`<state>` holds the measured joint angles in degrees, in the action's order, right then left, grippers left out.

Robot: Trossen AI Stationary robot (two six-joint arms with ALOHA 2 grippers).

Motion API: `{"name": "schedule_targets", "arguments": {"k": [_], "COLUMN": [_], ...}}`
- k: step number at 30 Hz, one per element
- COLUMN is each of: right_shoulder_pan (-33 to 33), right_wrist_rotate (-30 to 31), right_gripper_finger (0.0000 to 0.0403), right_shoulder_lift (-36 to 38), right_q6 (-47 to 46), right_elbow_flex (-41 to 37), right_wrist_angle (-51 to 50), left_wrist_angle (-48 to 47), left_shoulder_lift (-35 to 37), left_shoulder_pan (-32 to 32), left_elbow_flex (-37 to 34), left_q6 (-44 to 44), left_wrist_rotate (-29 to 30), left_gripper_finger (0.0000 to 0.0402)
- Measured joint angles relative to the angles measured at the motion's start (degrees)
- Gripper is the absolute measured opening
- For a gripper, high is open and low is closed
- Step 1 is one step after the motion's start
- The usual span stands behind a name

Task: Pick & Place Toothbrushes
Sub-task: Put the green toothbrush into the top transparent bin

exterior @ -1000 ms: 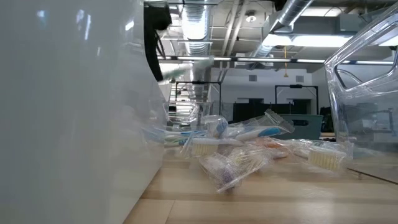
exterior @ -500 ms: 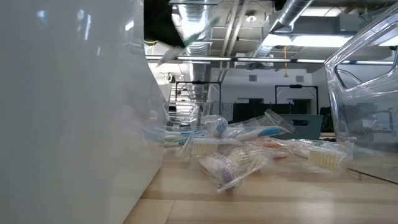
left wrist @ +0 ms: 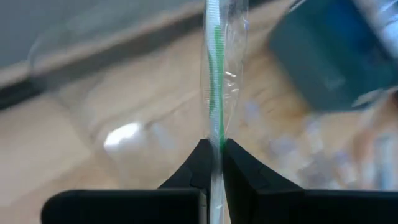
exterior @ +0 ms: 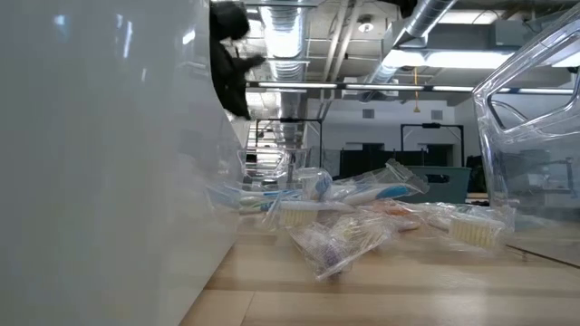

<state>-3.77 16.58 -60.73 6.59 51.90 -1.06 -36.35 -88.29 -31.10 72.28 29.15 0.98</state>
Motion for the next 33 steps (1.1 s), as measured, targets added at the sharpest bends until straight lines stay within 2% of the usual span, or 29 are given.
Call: {"name": "schedule_targets", "arguments": {"k": [5, 10, 14, 33], "right_shoulder_pan": [1.4, 2.6, 2.9, 3.2], "right_wrist_rotate": [0.0, 0.0, 0.0, 0.0], "right_gripper_finger": [0.0010, 0.0010, 0.0010, 0.0010], "right_shoulder_lift": [0.0, 0.0, 0.0, 0.0], "right_q6": [0.0, 0.0, 0.0, 0.0], "right_elbow_flex": [0.0, 0.0, 0.0, 0.0], "right_wrist_angle": [0.0, -0.3, -1.5, 0.2], "left_wrist_angle": [-8.5, -8.0, -7.9, -8.9], "left_shoulder_lift": [-8.5, -13.2, -16.4, -19.0], "left_shoulder_pan": [-0.9, 0.4, 1.3, 1.8], "left_elbow_flex": [7.2, 9.7, 10.0, 10.0], "left_q6": [1.5, 7.3, 8.4, 8.2], "left_wrist_rotate": [-1.5, -1.9, -3.3, -0.7], "left_gripper_finger": [0.0010, 0.0011, 0.0010, 0.0010]}}
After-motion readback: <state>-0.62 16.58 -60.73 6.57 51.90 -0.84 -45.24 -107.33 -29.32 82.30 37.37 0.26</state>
